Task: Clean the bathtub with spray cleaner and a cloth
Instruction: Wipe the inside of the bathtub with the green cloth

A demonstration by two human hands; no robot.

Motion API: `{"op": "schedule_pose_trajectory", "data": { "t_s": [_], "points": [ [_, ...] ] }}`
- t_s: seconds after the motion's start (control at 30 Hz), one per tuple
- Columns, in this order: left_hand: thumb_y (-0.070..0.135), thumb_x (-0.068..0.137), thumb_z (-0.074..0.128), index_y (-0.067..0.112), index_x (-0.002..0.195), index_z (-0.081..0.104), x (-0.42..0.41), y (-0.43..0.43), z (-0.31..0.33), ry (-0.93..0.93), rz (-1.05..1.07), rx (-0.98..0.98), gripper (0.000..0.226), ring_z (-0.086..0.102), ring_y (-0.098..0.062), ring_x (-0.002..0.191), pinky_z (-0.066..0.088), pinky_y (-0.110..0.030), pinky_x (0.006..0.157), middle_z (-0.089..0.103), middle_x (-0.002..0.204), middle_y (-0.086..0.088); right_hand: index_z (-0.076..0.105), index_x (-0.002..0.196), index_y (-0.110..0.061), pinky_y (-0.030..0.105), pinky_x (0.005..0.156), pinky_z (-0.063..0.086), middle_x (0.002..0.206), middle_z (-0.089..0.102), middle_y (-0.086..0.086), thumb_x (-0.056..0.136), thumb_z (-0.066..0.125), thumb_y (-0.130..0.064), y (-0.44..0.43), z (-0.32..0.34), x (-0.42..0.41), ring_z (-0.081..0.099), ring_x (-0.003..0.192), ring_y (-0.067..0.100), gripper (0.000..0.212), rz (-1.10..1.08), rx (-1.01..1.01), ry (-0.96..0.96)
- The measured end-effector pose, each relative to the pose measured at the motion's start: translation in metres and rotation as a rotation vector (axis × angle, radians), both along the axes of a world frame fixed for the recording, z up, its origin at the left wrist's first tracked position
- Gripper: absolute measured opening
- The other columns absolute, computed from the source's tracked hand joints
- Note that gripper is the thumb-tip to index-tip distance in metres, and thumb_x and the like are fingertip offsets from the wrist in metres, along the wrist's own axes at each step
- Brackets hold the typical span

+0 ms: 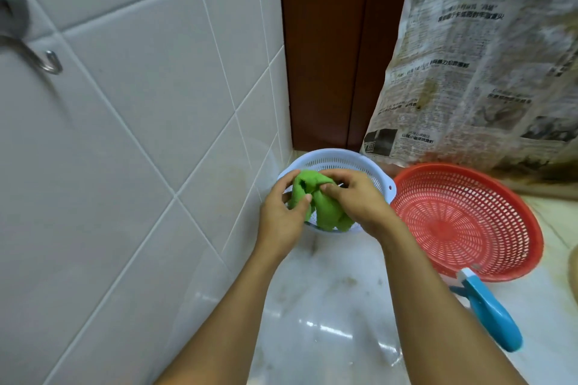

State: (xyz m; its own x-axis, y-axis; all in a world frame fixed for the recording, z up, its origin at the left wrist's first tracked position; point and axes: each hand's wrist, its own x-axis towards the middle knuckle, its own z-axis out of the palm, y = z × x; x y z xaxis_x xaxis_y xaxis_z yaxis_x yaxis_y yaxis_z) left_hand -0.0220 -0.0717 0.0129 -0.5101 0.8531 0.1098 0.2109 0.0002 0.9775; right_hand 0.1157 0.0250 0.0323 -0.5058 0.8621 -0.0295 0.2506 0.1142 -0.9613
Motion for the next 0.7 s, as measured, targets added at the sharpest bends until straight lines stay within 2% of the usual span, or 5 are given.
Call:
{"op": "schedule_pose_trajectory", "data": {
  "t_s": [0.1,0.27,0.43,0.53,0.7],
  "points": [
    [-0.003,0.094,0.060,0.045,0.108,0.065,0.000,-0.021,0.022,0.138,-0.014,0.037,0.051,0.067,-0.002,0.107,0.051,-0.021,0.092,0.072,0.112,0.023,0.077,0.102,-0.023,0.031,0.086,0.058,0.100,0.078,-0.001,0.099,0.057,-0.001,-0.027,0.033,0.019,0.072,0.095,0.014,0.030,0.020,-0.110,0.139],
    [-0.003,0.094,0.055,0.038,0.106,0.068,0.001,-0.098,0.055,0.316,-0.142,-0.056,0.045,0.066,0.003,0.094,0.048,-0.013,0.084,0.073,0.100,0.019,0.077,0.104,-0.014,0.037,0.087,0.057,0.099,0.078,0.008,0.099,0.059,-0.003,-0.077,0.059,0.056,0.072,0.092,0.017,0.021,0.209,-0.126,0.034],
    [0.019,0.090,0.060,0.042,0.106,0.072,0.004,-0.193,0.065,0.371,-0.247,-0.191,0.031,0.069,0.000,0.096,0.056,-0.025,0.086,0.076,0.101,0.016,0.076,0.110,-0.026,0.024,0.086,0.057,0.102,0.078,-0.006,0.098,0.066,-0.014,-0.136,0.049,0.085,0.072,0.096,0.010,0.019,0.384,-0.004,-0.214],
    [0.015,0.097,0.067,0.029,0.113,0.076,0.004,-0.250,0.063,0.374,-0.306,-0.224,0.024,0.069,0.001,0.103,0.055,-0.029,0.094,0.076,0.105,0.019,0.074,0.114,-0.029,0.023,0.086,0.055,0.103,0.076,-0.008,0.098,0.068,-0.019,-0.169,0.032,0.097,0.070,0.099,0.014,0.020,0.522,0.083,-0.398],
    [0.008,0.099,0.065,0.020,0.114,0.077,0.015,-0.328,0.060,0.287,-0.286,-0.233,0.023,0.072,-0.007,0.101,0.059,-0.037,0.091,0.078,0.105,0.012,0.067,0.123,-0.042,0.025,0.091,0.055,0.115,0.071,-0.016,0.083,0.083,-0.035,-0.245,0.015,0.080,0.067,0.105,0.005,0.044,0.629,0.152,-0.335]
  ]
}}
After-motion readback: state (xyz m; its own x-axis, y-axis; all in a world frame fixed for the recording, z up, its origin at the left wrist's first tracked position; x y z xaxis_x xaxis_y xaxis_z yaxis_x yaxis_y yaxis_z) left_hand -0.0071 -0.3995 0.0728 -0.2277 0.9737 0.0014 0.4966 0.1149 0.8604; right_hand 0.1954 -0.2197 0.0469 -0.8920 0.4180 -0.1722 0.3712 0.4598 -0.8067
